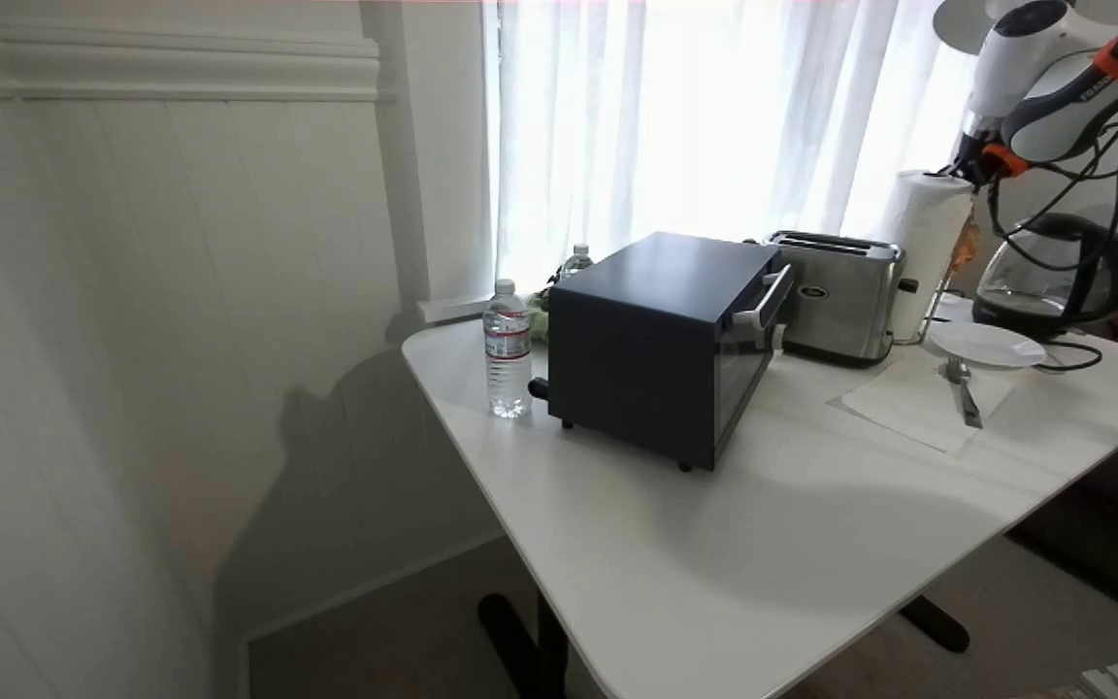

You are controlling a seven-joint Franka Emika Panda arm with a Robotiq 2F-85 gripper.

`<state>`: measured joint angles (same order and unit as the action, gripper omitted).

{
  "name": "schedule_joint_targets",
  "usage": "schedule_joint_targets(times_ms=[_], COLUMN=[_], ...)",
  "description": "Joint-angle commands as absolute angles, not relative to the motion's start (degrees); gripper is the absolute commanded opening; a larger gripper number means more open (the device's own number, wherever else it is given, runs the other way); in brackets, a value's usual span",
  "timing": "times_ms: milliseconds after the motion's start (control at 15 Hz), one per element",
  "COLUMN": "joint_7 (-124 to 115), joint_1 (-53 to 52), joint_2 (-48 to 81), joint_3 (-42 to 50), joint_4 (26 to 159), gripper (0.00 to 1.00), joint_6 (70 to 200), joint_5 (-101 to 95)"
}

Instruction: Move the orange packet to the right

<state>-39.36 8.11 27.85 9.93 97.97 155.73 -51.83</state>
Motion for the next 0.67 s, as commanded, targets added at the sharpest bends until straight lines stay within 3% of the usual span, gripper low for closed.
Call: schedule_joint_targets(times_ms=[0,200,600], joint_7=[-42.9,-41.4,-28.4], joint_1=[7.3,7.7,6.3], joint_2=[32.2,32.7,26.7], joint_3=[10.9,10.0,8.6], joint_4=[92.5,90.2,90.6], gripper=[0.29,0.42,0.85], joint_6=[156.3,154.7,144.5], joint_5=[-52.7,-51.3,-33.5])
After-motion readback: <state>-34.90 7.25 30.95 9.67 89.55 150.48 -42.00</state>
